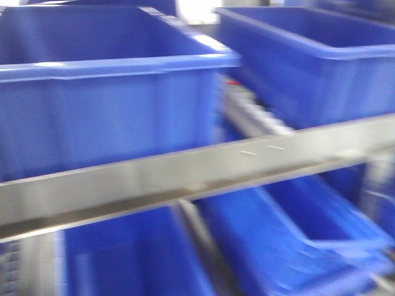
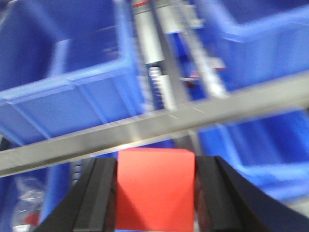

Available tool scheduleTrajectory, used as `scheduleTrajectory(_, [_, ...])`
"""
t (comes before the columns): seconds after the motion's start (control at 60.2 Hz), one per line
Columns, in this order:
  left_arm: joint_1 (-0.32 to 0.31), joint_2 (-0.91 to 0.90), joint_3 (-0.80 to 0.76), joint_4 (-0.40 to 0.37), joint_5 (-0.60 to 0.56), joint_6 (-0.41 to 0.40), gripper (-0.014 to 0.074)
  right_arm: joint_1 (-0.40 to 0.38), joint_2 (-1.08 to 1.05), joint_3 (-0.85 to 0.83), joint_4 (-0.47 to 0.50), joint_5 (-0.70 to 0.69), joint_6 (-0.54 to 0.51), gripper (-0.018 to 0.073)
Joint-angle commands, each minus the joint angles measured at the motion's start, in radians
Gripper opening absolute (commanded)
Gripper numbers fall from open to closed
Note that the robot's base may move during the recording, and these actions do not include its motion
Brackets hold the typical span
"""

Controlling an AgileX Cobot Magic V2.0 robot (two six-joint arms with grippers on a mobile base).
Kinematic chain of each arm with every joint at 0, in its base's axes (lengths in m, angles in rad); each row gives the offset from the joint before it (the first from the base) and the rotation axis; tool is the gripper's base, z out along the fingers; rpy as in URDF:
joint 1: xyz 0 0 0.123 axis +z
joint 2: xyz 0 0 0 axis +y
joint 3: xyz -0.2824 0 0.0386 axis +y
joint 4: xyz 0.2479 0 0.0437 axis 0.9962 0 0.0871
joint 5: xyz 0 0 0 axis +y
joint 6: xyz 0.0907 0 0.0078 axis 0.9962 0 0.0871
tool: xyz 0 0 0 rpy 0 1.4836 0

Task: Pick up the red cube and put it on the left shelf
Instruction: 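Position the right gripper with the cube over a blue shelf bin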

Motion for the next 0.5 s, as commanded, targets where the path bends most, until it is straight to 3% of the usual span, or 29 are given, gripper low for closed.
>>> scheduleTrajectory(0.0, [-0.001, -0.014, 0.023, -0.003, -0.089, -0.002, 0.0102, 0.002, 0.016, -0.028, 0.009, -0.082, -0.007, 0.0055])
scheduleTrajectory(0.482, [-0.001, -0.014, 0.023, -0.003, -0.089, -0.002, 0.0102, 0.002, 0.016, -0.028, 0.009, -0.082, -0.007, 0.0055])
